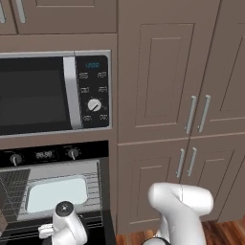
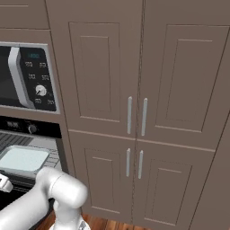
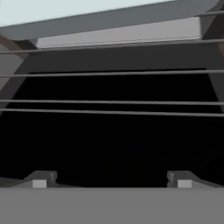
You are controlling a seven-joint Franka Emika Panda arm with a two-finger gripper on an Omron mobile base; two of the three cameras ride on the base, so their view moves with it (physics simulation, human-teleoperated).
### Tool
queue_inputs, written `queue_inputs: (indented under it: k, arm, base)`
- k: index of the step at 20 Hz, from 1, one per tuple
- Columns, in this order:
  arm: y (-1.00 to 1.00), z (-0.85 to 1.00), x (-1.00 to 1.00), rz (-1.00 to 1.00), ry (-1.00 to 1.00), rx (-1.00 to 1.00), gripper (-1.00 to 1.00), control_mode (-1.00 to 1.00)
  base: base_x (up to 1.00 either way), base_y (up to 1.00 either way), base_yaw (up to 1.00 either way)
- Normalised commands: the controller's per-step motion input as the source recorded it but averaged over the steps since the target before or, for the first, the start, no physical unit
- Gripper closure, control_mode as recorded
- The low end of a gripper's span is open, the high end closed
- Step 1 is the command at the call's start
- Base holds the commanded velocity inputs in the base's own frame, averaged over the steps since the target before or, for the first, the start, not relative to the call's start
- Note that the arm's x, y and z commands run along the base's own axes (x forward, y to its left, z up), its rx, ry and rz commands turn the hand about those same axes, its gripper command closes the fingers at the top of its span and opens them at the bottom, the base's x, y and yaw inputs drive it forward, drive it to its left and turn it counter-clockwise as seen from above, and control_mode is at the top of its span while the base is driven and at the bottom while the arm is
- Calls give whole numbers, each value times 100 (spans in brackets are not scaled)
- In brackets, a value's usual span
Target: Take the baked cake out of the oven and place it on the plate for cooling. Then close the oven door.
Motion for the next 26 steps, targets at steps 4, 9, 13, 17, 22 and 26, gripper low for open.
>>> queue_inputs:
  k: [4,9,13,17,22,26]
  arm:
    - [21,-32,20,0,0,0,-100,-100]
    - [19,-37,26,0,0,0,-100,-100]
    - [19,-39,26,2,0,0,-100,-100]
    - [21,-33,28,3,0,0,-100,-100]
    - [17,-26,26,1,0,0,-100,-100]
    - [21,-32,16,0,0,0,-100,-100]
  base:
    - [0,0,0]
    - [0,0,0]
    - [0,0,0]
    - [0,0,0]
    - [0,0,0]
    - [0,0,0]
